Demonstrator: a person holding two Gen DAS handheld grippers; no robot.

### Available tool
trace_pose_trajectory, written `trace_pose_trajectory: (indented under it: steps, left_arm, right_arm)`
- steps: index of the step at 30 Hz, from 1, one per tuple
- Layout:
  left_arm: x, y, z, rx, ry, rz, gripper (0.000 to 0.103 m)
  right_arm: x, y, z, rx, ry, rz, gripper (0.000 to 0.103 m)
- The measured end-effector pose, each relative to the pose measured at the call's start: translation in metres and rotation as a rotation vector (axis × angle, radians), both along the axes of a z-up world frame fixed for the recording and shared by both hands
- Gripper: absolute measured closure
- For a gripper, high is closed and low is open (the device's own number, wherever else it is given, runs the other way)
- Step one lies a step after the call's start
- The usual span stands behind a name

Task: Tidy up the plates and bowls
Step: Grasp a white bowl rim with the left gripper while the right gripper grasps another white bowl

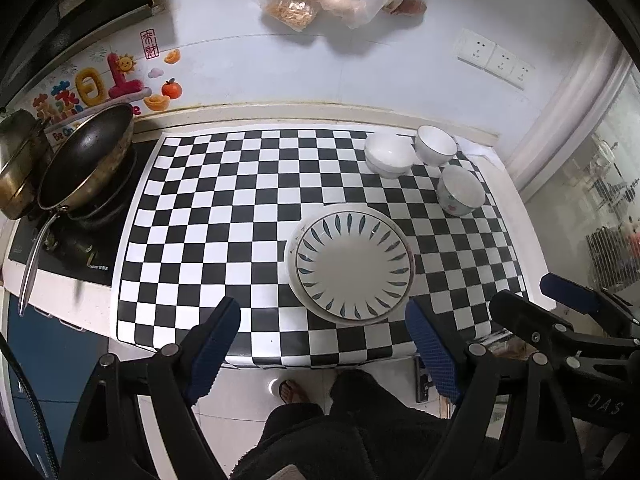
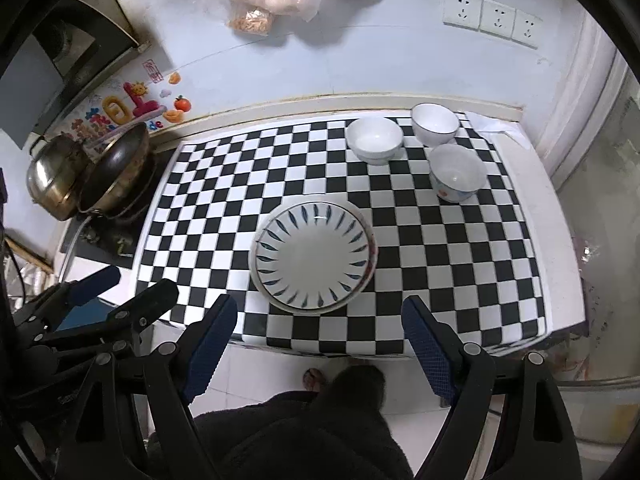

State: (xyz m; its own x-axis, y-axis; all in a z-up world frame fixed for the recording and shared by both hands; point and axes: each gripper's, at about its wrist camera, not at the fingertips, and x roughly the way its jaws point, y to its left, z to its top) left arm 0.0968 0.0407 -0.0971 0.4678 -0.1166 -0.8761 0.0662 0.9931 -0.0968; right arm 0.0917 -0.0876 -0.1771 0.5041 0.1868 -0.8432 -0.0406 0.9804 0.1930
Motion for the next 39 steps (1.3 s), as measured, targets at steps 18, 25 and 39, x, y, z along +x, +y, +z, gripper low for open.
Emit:
trace_pose_trajectory:
  steps: [18, 25, 39]
  left_arm:
    - [0.183, -0.086, -0.027, 0.011, -0.013, 0.101, 0.019]
    - [0.298, -0.113, -0.110, 0.007, 0.186, 0.098, 0.019]
    - [0.392, -0.129, -0.220, -0.012, 0.448, 0.067, 0.061]
  right_arm:
    - [0.165, -0.145, -0.033, 0.093, 0.028, -0.020, 0.017]
    - [0.305, -0.181, -0.100, 0.138, 0.187, 0.026, 0.022]
    - [0.444, -0.156, -0.227, 0.090, 0.460, 0.089, 0.063]
